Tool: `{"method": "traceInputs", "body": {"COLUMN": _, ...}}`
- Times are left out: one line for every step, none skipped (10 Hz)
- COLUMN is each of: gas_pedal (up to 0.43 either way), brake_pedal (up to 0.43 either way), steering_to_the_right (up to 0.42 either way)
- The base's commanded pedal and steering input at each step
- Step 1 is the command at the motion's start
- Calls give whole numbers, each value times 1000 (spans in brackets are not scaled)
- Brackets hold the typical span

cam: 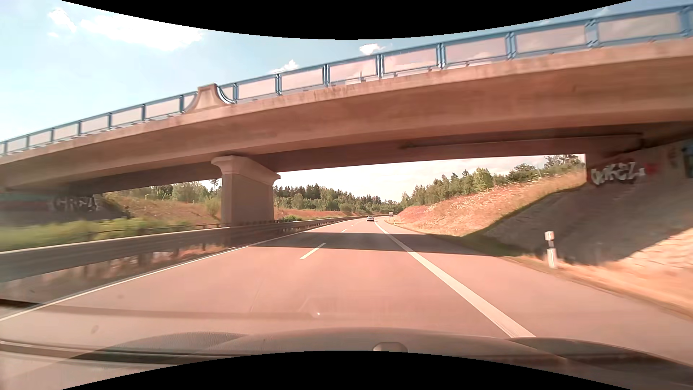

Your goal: Follow the waypoints while adhering to traffic rules and regulations

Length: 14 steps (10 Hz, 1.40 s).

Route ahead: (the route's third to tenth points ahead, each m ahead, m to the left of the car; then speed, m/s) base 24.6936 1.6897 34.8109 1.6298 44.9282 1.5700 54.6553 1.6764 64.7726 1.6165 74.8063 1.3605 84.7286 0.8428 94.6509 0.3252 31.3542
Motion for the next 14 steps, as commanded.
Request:
{"method": "traceInputs", "body": {"gas_pedal": 240, "brake_pedal": 0, "steering_to_the_right": 2}}
{"method": "traceInputs", "body": {"gas_pedal": 228, "brake_pedal": 0, "steering_to_the_right": 2}}
{"method": "traceInputs", "body": {"gas_pedal": 220, "brake_pedal": 0, "steering_to_the_right": 2}}
{"method": "traceInputs", "body": {"gas_pedal": 209, "brake_pedal": 0, "steering_to_the_right": 2}}
{"method": "traceInputs", "body": {"gas_pedal": 209, "brake_pedal": 0, "steering_to_the_right": 2}}
{"method": "traceInputs", "body": {"gas_pedal": 209, "brake_pedal": 0, "steering_to_the_right": 1}}
{"method": "traceInputs", "body": {"gas_pedal": 209, "brake_pedal": 0, "steering_to_the_right": 1}}
{"method": "traceInputs", "body": {"gas_pedal": 209, "brake_pedal": 0, "steering_to_the_right": 1}}
{"method": "traceInputs", "body": {"gas_pedal": 220, "brake_pedal": 0, "steering_to_the_right": 1}}
{"method": "traceInputs", "body": {"gas_pedal": 220, "brake_pedal": 0, "steering_to_the_right": 1}}
{"method": "traceInputs", "body": {"gas_pedal": 220, "brake_pedal": 0, "steering_to_the_right": 0}}
{"method": "traceInputs", "body": {"gas_pedal": 220, "brake_pedal": 0, "steering_to_the_right": -1}}
{"method": "traceInputs", "body": {"gas_pedal": 220, "brake_pedal": 0, "steering_to_the_right": -2}}
{"method": "traceInputs", "body": {"gas_pedal": 220, "brake_pedal": 0, "steering_to_the_right": -2}}
